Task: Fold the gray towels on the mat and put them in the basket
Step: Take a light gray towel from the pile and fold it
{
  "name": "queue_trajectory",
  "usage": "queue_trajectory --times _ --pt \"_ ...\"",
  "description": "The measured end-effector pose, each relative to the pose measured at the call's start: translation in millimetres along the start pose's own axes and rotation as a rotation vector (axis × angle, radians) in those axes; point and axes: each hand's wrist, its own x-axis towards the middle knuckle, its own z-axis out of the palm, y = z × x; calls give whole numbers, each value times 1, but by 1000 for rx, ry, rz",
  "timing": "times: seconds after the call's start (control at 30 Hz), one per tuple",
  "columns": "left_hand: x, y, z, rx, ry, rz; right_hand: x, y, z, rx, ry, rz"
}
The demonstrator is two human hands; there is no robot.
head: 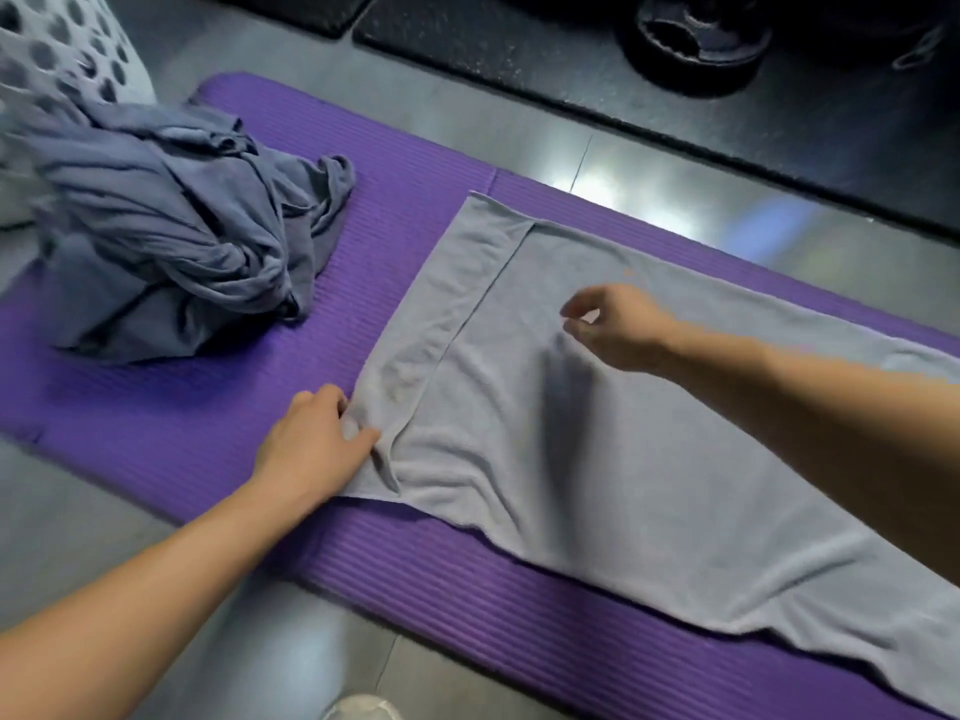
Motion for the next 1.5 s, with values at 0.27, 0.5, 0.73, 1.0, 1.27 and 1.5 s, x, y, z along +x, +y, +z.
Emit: queue_trajectory --times 0.27,0.5,0.73,1.0,1.27,1.5 --pt "-15 -20 9 -197 -71 -20 156 -54 8 454 242 158" --pt "-33 -23 12 -1179 -293 -292 200 -62 12 363 228 202" --pt "-18 -38 2 -1578 -75 -531 223 -89 -4 419 286 210" --pt "-1 -54 -9 -1653 -18 -570 228 -120 0 426 205 161" --pt "-8 -47 -16 -1311 -48 -235 210 -114 -19 498 234 65" --pt "-29 28 -25 -1076 -131 181 161 -76 -66 551 231 -106"
